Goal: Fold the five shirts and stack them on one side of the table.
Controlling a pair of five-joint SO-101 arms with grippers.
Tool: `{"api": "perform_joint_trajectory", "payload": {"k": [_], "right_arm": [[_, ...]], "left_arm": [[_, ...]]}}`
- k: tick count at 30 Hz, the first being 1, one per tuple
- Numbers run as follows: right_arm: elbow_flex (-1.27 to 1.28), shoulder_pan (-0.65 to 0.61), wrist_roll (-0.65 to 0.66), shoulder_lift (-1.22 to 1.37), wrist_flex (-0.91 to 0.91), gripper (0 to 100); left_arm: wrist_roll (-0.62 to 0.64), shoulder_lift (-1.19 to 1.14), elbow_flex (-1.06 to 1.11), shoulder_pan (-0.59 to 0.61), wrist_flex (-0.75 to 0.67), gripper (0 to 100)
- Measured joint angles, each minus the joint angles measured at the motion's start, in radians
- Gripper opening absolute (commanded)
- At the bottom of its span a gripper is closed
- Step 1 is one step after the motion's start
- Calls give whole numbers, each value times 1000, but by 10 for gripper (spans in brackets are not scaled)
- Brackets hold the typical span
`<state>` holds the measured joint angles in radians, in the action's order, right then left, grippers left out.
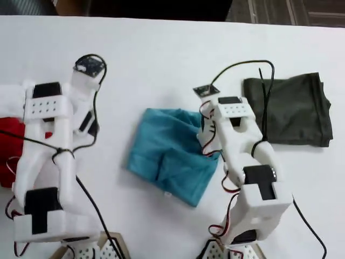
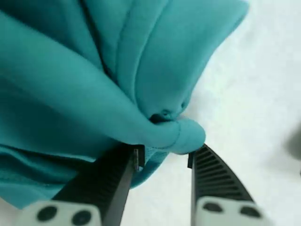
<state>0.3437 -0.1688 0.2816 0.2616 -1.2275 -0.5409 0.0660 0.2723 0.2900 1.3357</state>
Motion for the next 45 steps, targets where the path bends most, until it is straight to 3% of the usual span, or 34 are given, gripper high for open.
{"api": "perform_joint_trajectory", "payload": {"k": [5,19,25,32,45], "right_arm": [[-3,0,0,12,5,11],[-51,2,37,3,-35,21],[-199,0,129,-87,-144,20],[-365,-2,143,-112,-242,20],[-600,-34,229,-41,-272,20]], "left_arm": [[0,51,60,0,-43,203],[-3,61,75,-2,-83,203],[-3,61,75,0,-83,203],[-3,61,135,-2,-121,203],[-3,61,196,-2,-180,203]]}}
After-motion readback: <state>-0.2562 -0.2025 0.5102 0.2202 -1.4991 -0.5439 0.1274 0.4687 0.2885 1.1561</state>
